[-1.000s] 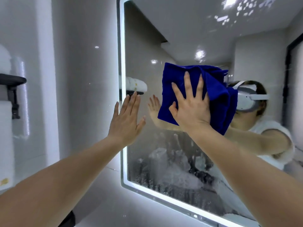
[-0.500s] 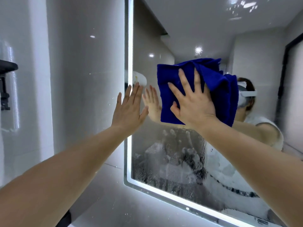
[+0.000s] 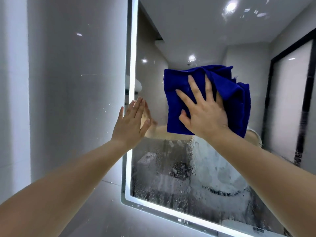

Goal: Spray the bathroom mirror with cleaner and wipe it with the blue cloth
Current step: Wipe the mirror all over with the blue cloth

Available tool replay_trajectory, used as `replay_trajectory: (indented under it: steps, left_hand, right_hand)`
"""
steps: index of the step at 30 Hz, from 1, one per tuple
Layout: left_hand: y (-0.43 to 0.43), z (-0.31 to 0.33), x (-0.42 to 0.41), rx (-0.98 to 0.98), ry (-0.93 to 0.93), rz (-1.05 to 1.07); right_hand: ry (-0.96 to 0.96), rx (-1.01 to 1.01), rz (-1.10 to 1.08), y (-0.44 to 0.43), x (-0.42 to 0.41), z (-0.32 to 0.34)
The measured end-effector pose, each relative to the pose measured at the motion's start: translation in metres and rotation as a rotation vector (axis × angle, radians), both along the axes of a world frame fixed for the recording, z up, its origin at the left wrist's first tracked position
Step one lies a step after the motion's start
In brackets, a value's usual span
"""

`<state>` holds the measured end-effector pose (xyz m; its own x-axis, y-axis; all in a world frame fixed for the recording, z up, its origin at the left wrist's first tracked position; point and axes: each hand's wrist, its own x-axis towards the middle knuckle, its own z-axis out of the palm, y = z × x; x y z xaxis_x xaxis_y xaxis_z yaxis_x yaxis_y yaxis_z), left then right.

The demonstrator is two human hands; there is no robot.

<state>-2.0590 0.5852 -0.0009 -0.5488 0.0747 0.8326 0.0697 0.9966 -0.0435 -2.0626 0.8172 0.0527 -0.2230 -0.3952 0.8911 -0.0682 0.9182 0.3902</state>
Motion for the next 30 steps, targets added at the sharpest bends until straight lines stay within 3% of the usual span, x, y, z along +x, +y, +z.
replay_trajectory:
  steps: [21, 30]
  left_hand:
    - [0.005, 0.005, 0.012, -0.024, -0.125, 0.049]
    - [-0.024, 0.006, -0.005, -0.176, 0.083, -0.108]
  right_hand:
    - [-0.013, 0.034, -0.003, 0.001, -0.002, 0.001]
    - [0.005, 0.077, 0.027, -0.003, -0.003, 0.004]
